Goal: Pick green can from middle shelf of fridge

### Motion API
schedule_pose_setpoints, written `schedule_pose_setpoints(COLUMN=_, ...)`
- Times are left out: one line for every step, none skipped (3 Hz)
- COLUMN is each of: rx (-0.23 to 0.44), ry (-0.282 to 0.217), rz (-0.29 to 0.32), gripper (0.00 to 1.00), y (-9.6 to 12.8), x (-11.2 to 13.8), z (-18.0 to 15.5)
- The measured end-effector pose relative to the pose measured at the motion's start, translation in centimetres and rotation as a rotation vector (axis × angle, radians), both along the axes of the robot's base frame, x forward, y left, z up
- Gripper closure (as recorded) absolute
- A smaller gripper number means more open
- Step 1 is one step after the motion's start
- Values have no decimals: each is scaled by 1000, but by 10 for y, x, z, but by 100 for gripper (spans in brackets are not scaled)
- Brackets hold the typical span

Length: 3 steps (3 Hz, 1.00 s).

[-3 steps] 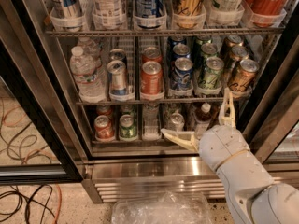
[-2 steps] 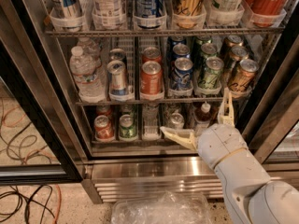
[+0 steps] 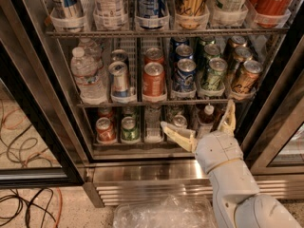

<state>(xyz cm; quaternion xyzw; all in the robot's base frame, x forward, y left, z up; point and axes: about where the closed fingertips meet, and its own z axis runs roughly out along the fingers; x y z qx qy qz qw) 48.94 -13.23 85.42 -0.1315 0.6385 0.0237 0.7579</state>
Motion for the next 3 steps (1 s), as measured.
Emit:
schedule_pose_setpoints(rx=0, ry=0, rz=-2, gripper=0, y=0, x=0, z=0)
schedule_pose_setpoints(rx=46, ry=-13, rz=-50, gripper=0, y=-14, x=3, z=-2)
schedule_pose_setpoints(rx=89, ry=-32, rz=-130, gripper=0, y=-40, x=8, z=-7)
